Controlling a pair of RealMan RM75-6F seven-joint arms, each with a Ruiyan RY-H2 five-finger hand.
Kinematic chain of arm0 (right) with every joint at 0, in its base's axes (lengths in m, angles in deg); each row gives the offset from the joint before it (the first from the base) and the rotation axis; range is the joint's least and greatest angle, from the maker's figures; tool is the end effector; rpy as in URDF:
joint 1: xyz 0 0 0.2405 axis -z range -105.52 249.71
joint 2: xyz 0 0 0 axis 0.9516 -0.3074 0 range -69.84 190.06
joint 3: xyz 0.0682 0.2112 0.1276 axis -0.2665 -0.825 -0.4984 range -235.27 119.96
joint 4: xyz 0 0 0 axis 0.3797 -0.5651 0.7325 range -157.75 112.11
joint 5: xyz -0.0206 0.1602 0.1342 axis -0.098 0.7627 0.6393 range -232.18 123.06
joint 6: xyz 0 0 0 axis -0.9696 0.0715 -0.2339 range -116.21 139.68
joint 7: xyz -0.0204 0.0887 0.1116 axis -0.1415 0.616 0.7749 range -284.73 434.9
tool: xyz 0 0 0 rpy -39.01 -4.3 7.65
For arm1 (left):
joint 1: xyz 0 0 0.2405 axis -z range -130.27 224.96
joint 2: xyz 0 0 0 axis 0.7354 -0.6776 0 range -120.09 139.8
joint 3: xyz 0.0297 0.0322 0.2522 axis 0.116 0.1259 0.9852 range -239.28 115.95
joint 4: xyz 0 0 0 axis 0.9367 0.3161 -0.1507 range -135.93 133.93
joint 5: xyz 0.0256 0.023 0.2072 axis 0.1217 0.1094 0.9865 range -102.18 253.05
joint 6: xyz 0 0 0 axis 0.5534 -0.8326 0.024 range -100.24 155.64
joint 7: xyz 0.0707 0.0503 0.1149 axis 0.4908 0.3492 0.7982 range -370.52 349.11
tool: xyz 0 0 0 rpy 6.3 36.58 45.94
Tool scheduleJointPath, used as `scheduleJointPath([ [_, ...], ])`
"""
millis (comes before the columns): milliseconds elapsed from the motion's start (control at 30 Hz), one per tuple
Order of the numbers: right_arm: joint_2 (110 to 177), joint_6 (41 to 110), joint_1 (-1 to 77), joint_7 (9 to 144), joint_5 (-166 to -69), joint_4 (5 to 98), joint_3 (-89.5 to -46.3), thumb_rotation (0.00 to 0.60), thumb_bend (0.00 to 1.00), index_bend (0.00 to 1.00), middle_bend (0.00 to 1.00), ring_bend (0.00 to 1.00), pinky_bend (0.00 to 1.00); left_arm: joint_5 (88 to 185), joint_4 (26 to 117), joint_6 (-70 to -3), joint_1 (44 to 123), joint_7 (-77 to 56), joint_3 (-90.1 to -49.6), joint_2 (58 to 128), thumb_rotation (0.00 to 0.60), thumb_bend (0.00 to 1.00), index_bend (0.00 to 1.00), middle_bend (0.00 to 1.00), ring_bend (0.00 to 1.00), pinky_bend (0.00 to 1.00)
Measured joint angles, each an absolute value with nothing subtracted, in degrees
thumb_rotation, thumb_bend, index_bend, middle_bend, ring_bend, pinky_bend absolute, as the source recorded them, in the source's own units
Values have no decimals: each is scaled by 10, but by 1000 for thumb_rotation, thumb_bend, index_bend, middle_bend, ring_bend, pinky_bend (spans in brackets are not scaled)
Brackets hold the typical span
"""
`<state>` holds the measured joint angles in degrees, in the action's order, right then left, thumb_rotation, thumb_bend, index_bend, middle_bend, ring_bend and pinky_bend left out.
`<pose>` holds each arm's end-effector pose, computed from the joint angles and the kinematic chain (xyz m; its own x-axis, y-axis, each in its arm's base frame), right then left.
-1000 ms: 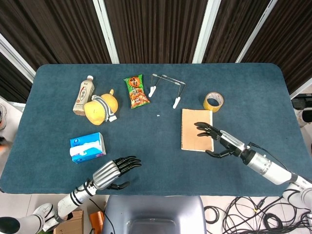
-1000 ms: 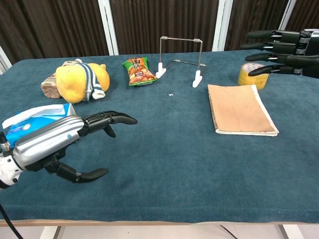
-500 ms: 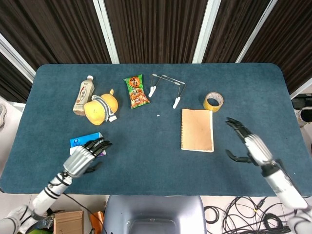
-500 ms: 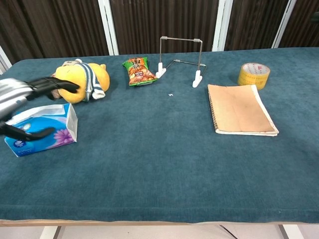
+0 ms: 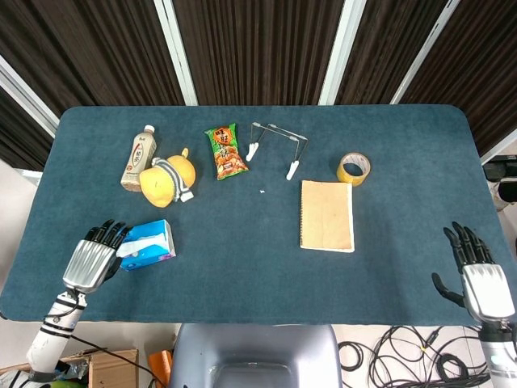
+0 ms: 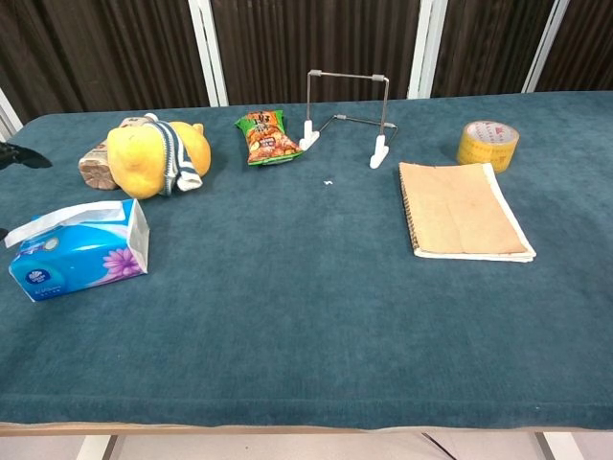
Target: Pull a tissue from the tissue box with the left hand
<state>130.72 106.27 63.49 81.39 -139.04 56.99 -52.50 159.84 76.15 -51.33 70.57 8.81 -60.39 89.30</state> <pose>-0.3329 -0.1767 0.1482 0.3975 0.0594 0.9157 -0.9145 -0.0568 0.4007 -0.2766 0.2662 0.0720 0.6931 -0.0479 0.7193 0.6831 -0.2750 -0.6765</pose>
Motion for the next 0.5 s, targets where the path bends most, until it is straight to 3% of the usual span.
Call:
scheduleJointPath([
  [500,1315,1056,663,859,-1427,547,-543,600,271,36,0,0,142,1500,766,-482,692,149,-664,928,600,363,298,113,97,338],
])
